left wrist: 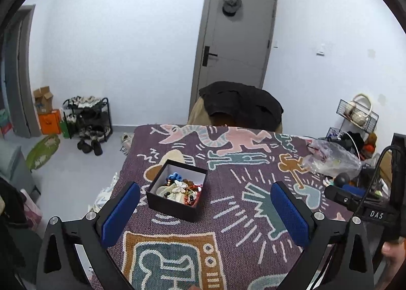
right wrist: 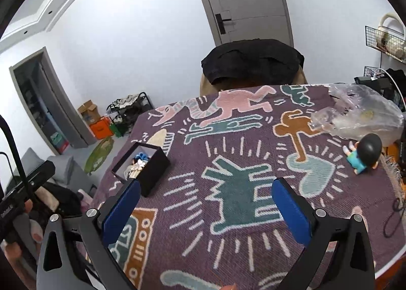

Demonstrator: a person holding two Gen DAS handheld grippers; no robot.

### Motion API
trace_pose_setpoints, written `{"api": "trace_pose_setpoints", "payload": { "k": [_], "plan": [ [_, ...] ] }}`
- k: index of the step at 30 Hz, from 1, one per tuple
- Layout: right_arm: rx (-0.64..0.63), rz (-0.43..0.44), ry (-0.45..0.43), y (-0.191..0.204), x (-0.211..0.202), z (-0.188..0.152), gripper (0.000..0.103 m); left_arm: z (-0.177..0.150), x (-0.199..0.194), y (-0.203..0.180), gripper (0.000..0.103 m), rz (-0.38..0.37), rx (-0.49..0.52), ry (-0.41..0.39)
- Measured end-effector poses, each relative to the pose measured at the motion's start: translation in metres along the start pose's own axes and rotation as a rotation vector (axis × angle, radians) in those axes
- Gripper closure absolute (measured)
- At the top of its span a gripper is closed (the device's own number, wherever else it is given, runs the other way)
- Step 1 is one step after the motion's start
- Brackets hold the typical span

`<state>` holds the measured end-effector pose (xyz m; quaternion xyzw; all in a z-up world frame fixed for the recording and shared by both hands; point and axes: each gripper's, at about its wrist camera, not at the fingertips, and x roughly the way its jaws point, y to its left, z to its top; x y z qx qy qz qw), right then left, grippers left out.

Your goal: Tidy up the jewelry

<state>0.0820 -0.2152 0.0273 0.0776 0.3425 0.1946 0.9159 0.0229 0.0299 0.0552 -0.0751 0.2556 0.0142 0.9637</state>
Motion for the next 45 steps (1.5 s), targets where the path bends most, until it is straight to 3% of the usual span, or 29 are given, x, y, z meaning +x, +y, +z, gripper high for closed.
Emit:
{"api": "trace_pose_setpoints", "payload": {
  "k": [15, 21, 45],
  "plan": [
    [-0.069, -0.028, 0.010, 0.006, -0.026, -0.032, 0.000, -0.026, -0.026, -0.021, 0.000, 0.015, 0.143, -0.019],
    [-0.026, -0.033, 0.004, -0.010, -0.026, -0.033, 0.000, -0.029, -0.027, -0.009, 0.000, 0.020, 0.122, -0.015],
    [-0.038, -0.053, -0.006, -0.009, -0.023, -0.036, 0.000, -0.036, -0.013, 0.000, 0.000, 0.000, 0.094, 0.018]
  ]
}}
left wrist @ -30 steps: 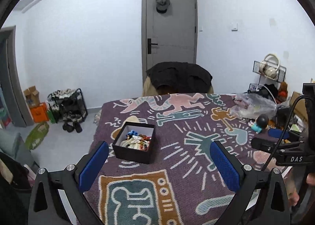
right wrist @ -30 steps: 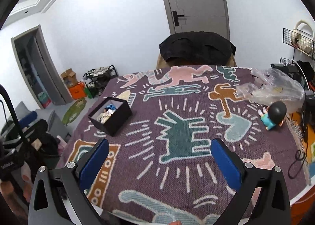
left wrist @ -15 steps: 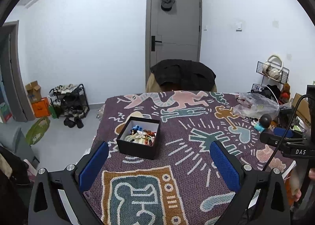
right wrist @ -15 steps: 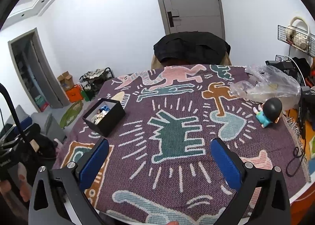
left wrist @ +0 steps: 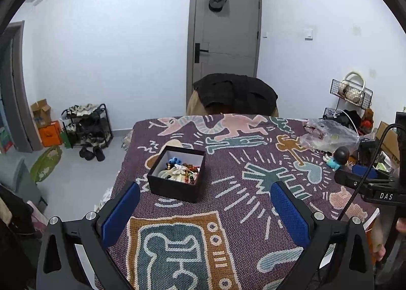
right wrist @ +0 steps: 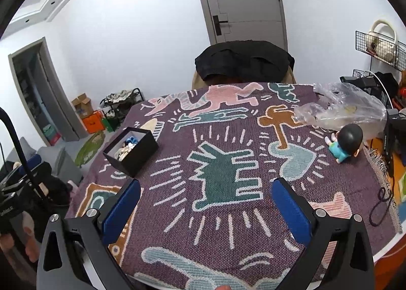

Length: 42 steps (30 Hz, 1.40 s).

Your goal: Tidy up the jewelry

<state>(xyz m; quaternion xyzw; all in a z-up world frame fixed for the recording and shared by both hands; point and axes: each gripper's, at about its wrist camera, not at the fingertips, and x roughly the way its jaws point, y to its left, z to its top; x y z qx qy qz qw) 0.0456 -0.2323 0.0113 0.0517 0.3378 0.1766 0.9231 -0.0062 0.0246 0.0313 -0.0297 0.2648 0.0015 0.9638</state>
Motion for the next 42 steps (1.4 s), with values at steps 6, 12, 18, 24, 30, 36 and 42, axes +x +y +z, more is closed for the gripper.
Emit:
{"api": "trace_pose_setpoints", "payload": {
  "k": [6, 12, 18, 24, 30, 36, 42],
  "plan": [
    [0.005, 0.001, 0.006, -0.0034, 0.0031, -0.0018, 0.000, -0.0022, 0.0004, -0.0056, 0.000, -0.010, 0.020, 0.004],
    [0.007, 0.000, -0.002, -0.0036, 0.0021, -0.0014, 0.000, -0.0048, 0.0012, -0.0088, 0.000, -0.007, 0.032, 0.007],
    [0.009, 0.011, 0.009, -0.0017, 0.0056, -0.0028, 0.000, -0.0045, 0.0025, -0.0060, 0.000, -0.011, 0.022, 0.013],
    [0.011, 0.007, 0.009, -0.0027, 0.0070, -0.0030, 0.000, -0.0044, 0.0041, -0.0066, 0.000, -0.013, 0.023, 0.019],
    [0.013, 0.004, 0.009, -0.0029, 0.0077, -0.0033, 0.000, -0.0048, 0.0063, -0.0067, 0.000, -0.022, 0.020, 0.023],
    [0.012, 0.003, 0.012, -0.0035, 0.0087, -0.0044, 0.000, -0.0062, 0.0069, -0.0074, 0.000, -0.023, 0.021, 0.026],
    [0.011, 0.002, 0.013, -0.0030, 0.0093, -0.0048, 0.000, -0.0061, 0.0070, -0.0081, 0.000, -0.024, 0.021, 0.027]
  ]
}}
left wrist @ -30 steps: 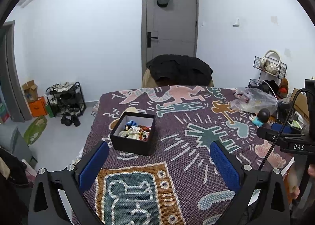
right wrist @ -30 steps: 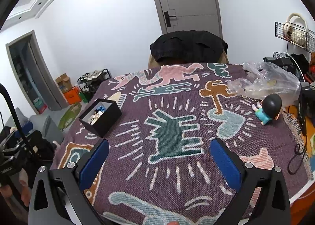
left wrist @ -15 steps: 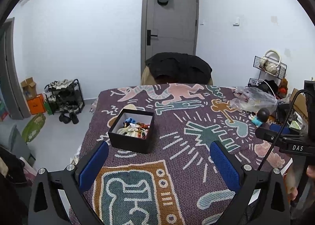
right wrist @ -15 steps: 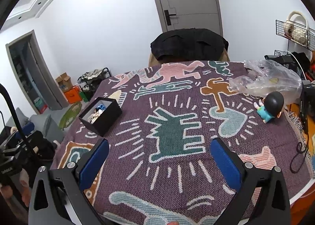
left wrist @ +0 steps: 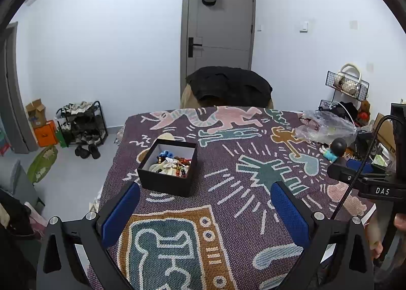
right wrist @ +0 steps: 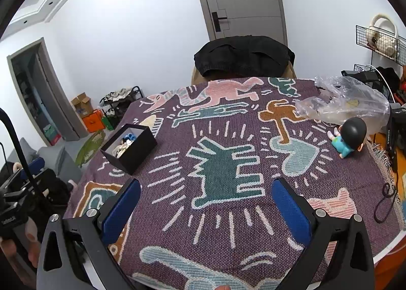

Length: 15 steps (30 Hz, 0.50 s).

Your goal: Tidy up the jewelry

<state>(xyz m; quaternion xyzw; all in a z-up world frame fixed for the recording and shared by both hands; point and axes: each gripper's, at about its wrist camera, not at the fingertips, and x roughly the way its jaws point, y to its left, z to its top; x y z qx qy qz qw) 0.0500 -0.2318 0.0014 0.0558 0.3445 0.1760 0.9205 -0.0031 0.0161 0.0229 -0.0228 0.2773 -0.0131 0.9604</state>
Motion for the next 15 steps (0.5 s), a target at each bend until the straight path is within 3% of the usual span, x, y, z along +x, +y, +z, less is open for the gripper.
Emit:
{"api": "trace_pose_setpoints", "payload": {
  "k": [15],
  "plan": [
    [0.003, -0.001, 0.010, 0.0001, 0.0027, -0.0021, 0.000, -0.0026, 0.0005, -0.0026, 0.000, -0.029, -0.014, -0.003]
  ]
}}
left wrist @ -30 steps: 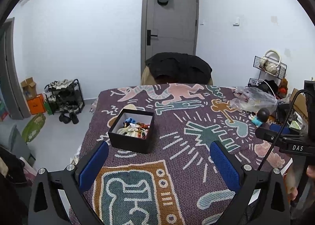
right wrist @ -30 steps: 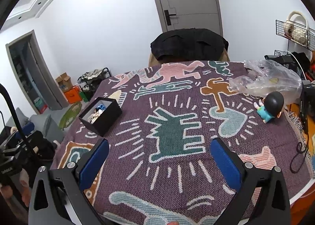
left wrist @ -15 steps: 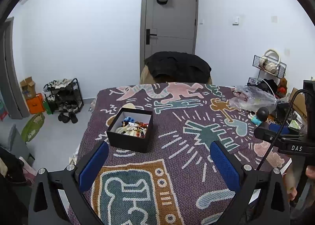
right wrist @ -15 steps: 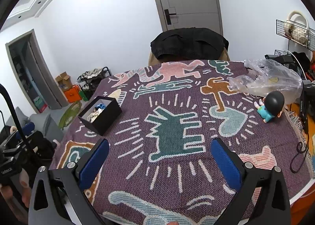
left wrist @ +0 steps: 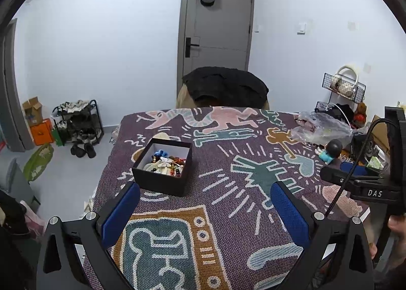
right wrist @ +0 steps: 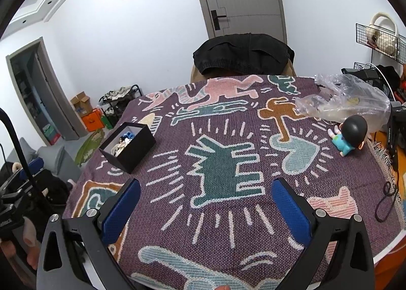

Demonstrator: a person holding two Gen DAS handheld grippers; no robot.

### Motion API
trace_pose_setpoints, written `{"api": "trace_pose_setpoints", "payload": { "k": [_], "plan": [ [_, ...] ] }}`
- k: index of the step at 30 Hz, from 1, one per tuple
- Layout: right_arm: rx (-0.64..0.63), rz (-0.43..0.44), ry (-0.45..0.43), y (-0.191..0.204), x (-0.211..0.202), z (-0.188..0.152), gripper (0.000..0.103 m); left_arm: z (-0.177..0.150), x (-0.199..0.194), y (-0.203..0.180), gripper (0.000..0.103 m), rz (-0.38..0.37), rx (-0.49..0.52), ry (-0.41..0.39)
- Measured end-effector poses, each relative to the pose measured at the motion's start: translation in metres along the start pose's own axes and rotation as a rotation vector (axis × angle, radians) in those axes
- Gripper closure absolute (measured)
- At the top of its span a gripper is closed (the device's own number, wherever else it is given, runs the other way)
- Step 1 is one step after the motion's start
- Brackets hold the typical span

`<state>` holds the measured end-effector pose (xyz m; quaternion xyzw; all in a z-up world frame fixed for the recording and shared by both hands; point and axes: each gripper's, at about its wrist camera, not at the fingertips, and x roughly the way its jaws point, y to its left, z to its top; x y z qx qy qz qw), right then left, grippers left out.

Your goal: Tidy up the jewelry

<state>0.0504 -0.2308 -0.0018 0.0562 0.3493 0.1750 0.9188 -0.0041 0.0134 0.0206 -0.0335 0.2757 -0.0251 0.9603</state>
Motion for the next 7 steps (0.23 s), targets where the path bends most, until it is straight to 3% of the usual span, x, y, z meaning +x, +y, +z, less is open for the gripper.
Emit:
{"api": "trace_pose_setpoints", "payload": {
  "k": [7],
  "plan": [
    [0.001, 0.000, 0.000, 0.0002, 0.0007, -0.0003, 0.000, 0.0011, -0.0004, 0.0001, 0.000, -0.003, 0.000, 0.000]
  ]
}}
